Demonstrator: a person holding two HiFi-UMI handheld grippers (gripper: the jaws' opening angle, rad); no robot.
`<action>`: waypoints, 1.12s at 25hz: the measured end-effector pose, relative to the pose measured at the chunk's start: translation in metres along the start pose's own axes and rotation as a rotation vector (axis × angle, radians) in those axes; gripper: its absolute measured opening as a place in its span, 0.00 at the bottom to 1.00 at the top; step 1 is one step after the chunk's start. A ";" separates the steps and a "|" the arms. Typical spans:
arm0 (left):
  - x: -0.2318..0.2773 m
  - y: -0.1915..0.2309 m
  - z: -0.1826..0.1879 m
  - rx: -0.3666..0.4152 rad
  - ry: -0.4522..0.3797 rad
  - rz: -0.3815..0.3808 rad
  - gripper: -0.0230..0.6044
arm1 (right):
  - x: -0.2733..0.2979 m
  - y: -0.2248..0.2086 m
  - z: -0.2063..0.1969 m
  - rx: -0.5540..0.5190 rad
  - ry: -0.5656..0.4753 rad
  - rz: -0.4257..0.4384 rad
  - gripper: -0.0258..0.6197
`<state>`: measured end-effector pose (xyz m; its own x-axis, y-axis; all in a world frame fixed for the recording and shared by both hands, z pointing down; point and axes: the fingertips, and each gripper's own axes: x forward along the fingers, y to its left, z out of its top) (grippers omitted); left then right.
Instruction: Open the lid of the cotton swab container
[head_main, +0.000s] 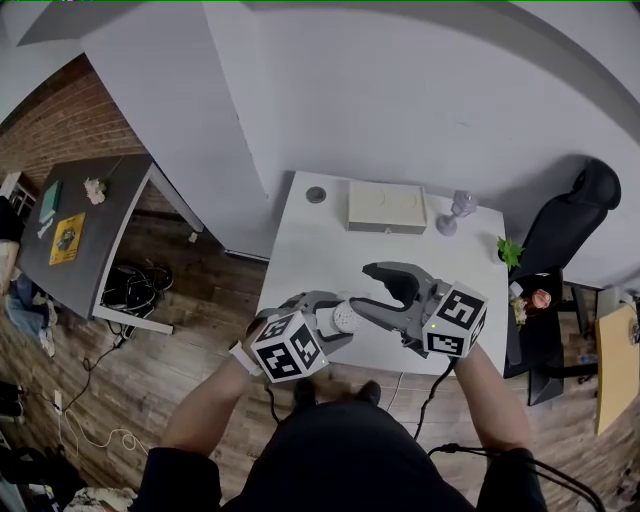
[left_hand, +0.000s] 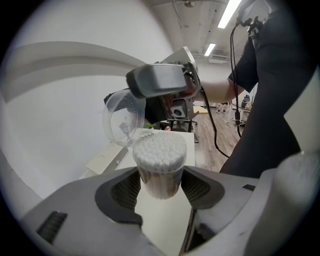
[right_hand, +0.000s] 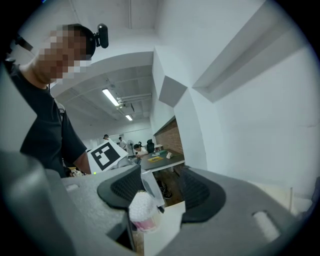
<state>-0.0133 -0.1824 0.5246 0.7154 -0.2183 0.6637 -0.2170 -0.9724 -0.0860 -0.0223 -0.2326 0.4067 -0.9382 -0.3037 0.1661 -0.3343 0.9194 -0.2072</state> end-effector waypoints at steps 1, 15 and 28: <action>-0.001 -0.001 0.001 0.001 -0.003 0.001 0.43 | -0.001 -0.004 0.000 0.005 -0.006 -0.017 0.42; -0.003 -0.014 0.006 0.008 -0.024 0.000 0.43 | 0.006 -0.054 -0.018 0.099 -0.026 -0.165 0.36; -0.003 0.016 -0.024 -0.184 -0.007 0.108 0.43 | -0.015 -0.055 0.018 0.086 -0.187 -0.277 0.29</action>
<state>-0.0349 -0.1948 0.5391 0.6859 -0.3215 0.6528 -0.4095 -0.9121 -0.0189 0.0089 -0.2826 0.3983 -0.8084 -0.5865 0.0493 -0.5772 0.7737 -0.2610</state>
